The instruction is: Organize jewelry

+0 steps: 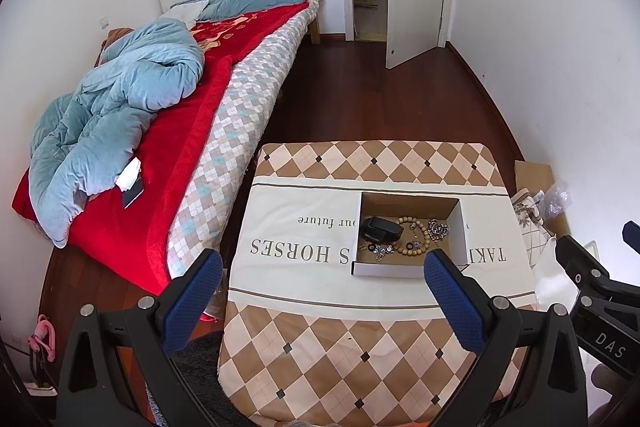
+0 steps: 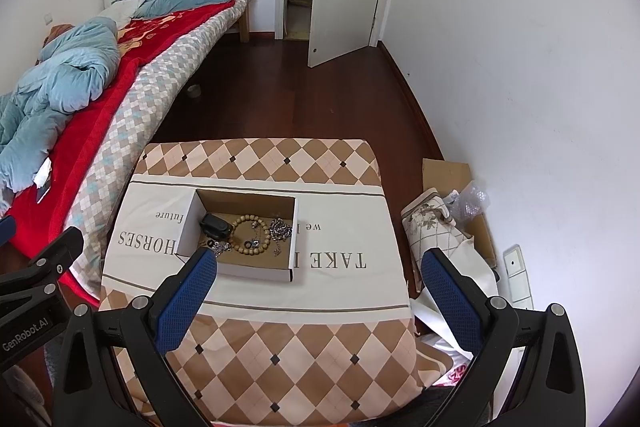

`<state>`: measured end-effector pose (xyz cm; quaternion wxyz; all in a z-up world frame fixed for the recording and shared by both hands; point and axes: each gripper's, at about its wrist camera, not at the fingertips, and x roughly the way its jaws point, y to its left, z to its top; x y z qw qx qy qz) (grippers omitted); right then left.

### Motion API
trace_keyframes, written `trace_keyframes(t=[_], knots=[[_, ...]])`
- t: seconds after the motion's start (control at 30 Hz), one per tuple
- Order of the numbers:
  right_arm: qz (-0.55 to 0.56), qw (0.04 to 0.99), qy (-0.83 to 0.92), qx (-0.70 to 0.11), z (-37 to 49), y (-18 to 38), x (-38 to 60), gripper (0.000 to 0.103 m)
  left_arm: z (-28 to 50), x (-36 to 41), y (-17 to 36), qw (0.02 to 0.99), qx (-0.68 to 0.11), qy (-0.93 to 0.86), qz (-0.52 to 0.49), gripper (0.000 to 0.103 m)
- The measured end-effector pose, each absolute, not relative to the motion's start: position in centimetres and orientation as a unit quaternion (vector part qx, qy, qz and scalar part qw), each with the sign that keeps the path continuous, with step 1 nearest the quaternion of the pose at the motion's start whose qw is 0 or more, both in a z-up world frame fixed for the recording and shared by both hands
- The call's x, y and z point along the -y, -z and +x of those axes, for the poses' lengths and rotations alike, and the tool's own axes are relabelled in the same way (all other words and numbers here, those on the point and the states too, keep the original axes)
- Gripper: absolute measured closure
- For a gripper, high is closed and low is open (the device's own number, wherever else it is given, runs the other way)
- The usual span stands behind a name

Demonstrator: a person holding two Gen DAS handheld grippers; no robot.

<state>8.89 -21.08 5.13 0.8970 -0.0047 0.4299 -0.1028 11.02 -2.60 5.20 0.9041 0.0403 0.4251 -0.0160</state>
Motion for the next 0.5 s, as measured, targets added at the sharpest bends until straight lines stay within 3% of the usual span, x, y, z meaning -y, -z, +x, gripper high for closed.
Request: trace_keyframes(t=[0.5], knots=[[-0.004,0.899,0.103,-0.427,8.74,-5.41,21.25,0.0,10.72,2.84,-5.81,0.907,-0.419,0.023,0.037,0.0]])
